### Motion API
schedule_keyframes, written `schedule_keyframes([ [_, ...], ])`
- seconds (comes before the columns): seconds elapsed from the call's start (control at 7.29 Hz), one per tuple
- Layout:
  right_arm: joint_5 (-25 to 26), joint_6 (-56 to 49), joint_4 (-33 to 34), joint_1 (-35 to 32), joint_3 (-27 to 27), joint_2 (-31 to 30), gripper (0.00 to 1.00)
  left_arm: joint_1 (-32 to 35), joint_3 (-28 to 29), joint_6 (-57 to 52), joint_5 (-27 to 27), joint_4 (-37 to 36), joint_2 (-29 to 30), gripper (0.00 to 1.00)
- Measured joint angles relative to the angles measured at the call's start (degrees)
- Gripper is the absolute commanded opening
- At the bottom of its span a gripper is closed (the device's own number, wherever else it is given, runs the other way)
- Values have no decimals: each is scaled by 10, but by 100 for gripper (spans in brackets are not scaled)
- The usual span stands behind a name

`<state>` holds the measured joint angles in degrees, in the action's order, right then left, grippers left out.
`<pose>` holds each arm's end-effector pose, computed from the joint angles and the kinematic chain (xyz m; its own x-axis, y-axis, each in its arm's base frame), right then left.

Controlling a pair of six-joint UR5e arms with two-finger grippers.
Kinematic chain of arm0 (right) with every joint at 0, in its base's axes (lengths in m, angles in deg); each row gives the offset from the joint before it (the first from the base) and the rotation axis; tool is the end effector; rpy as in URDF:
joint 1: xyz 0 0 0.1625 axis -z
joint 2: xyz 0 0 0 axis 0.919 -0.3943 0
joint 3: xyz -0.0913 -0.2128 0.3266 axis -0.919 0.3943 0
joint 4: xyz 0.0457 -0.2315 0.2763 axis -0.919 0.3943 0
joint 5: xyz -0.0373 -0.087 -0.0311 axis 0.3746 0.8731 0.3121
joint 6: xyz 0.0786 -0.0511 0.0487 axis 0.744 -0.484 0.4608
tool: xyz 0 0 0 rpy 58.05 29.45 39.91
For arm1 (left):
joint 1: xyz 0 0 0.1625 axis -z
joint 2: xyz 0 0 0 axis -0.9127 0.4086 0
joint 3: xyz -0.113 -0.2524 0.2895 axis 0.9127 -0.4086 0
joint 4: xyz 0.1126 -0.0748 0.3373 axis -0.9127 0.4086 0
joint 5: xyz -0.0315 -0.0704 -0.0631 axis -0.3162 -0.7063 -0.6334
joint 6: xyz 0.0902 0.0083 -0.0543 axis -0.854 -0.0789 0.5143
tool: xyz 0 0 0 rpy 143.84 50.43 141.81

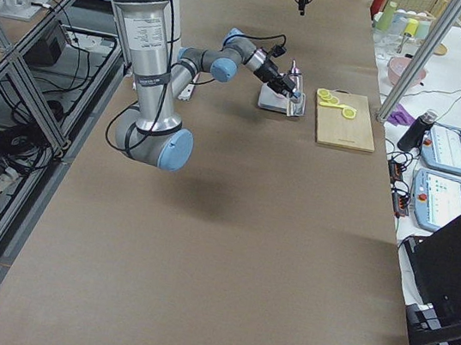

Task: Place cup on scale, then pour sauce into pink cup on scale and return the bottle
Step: 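Lift the bottle with the right gripper over the pink cup while the left arm retracts, then tilt the bottle spout down into the pink cup with the right gripper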

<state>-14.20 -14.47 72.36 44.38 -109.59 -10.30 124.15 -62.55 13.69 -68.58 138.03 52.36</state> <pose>-0.4119 -0.3972 0.2689 0.9249 -0.3088 -0.2218 0.3397 0.4090 0.8470 0.1877 -0.4877 0.4637 0.8221 0.1265 -0.5552 0.0456 0.9572 0.2856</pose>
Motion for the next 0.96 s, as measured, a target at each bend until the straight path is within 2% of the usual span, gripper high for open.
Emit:
schedule_keyframes([
  [0.27,40,-73,29,8,3,7,0,0,15,0,1,2,0,98],
  [0.55,55,-104,37,14,23,24,0,6,26,0,2,-3,-8,98],
  [0.96,69,-116,38,19,101,73,0,21,39,-8,1,-5,-17,98],
])
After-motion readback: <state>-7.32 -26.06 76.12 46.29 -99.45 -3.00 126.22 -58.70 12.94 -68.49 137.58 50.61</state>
